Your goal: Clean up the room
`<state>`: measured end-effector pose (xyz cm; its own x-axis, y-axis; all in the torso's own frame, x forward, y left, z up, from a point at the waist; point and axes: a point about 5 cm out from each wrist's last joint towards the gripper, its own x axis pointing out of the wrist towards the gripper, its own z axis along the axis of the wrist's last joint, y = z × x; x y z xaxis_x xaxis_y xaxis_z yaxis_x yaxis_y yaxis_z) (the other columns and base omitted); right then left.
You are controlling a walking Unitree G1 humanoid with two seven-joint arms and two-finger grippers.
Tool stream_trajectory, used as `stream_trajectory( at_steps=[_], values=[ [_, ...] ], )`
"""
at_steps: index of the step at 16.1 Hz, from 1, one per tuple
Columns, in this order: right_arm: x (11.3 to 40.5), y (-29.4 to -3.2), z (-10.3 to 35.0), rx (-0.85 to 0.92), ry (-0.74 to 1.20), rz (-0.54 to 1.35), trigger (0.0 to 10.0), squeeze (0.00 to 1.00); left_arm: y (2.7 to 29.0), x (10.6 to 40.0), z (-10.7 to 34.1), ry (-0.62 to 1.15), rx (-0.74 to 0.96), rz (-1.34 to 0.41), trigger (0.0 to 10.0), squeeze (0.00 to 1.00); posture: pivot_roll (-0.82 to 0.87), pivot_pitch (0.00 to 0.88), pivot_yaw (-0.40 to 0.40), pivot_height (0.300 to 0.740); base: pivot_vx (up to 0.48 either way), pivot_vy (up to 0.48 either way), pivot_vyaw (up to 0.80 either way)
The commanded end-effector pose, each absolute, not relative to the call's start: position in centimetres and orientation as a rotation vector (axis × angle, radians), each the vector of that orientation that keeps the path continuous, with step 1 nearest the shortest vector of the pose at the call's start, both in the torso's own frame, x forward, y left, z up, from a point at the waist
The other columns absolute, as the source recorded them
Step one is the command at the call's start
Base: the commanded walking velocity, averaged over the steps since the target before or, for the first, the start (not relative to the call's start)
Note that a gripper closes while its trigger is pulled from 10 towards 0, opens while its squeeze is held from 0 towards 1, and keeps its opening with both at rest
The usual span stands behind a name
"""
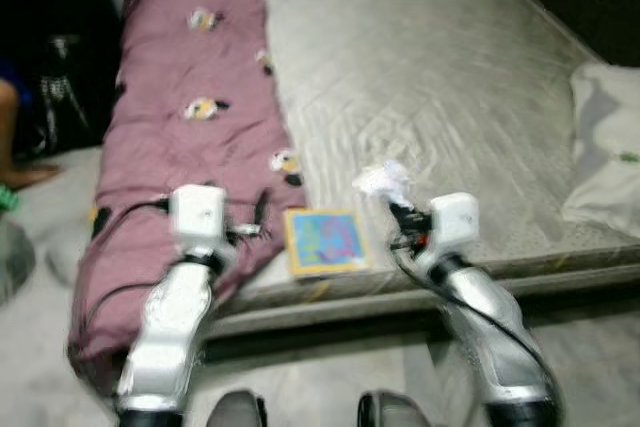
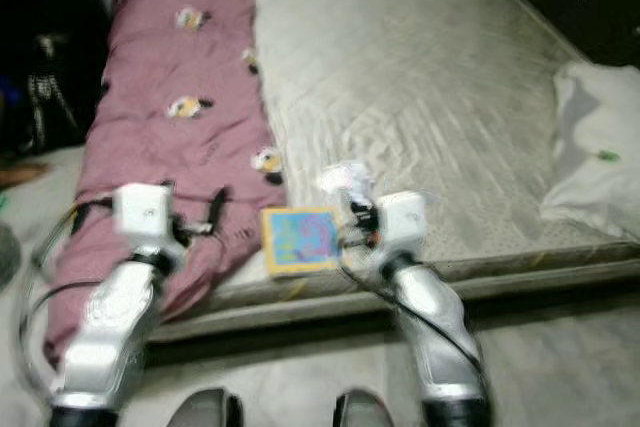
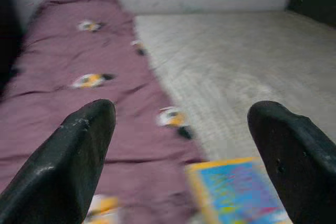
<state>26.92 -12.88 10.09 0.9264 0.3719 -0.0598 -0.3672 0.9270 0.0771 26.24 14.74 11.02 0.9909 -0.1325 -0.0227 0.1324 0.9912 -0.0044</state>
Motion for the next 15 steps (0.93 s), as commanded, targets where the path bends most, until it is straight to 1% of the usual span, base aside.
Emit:
stream_trajectory(
  at_steps=[1,14,15],
  values=[
    [26.91,-13.79,10.29,0.054,0.065,0.358,10.0,0.0,14.04,26.42,11.27,0.016,-0.017,-0.151,10.0,0.0,0.0,0.101,-0.001,0.74,0.0,0.465,0.0],
    [27.48,-13.28,10.66,0.045,0.034,0.39,10.0,0.0,13.83,27.03,11.54,-0.017,0.008,-0.142,10.0,0.0,0.01,0.085,-0.011,0.74,0.0,0.468,0.0],
    [27.47,-13.22,10.66,0.044,0.032,0.396,10.0,0.0,13.82,27.07,11.58,-0.02,0.011,-0.142,10.0,0.0,0.01,0.085,-0.01,0.74,0.0,0.439,0.42]
  ],
)
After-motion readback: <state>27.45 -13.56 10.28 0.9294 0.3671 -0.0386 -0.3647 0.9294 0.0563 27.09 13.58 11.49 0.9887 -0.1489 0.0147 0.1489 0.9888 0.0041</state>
